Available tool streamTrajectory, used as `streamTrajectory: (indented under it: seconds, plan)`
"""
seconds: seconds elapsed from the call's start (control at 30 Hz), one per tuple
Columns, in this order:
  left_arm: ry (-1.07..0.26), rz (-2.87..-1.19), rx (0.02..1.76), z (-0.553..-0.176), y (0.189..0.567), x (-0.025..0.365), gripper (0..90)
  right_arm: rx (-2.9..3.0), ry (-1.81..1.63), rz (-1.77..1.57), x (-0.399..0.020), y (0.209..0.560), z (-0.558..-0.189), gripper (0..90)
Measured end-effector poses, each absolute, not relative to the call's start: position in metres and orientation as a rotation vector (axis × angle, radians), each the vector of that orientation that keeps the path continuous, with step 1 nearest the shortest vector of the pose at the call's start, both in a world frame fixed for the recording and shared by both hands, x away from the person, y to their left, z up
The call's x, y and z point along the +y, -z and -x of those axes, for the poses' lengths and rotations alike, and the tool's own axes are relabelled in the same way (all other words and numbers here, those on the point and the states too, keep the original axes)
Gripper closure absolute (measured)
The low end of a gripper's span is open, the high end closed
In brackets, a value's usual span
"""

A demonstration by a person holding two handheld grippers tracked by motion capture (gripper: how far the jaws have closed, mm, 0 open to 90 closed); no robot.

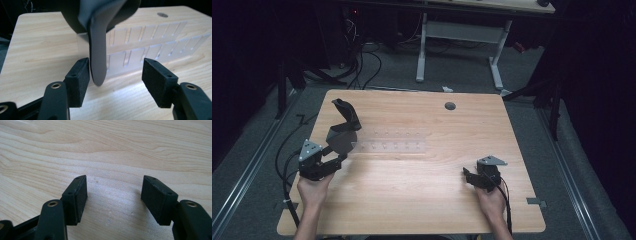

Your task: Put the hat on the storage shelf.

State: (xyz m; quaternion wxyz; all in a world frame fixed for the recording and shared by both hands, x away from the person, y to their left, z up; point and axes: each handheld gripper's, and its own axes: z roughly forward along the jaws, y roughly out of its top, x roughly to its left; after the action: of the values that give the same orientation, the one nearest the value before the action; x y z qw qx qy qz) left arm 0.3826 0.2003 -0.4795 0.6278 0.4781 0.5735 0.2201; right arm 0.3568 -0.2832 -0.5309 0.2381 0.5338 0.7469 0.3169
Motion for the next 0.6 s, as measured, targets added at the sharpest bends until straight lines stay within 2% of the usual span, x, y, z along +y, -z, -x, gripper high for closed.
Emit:
streamTrajectory:
  seconds: [0.6]
  plan:
    - [-0.395, -1.171, 1.288, -0.358, 0.502, 0.165, 39.8, 2.046, -0.869, -1.463, -0.283, 0.531, -0.357, 38.1]
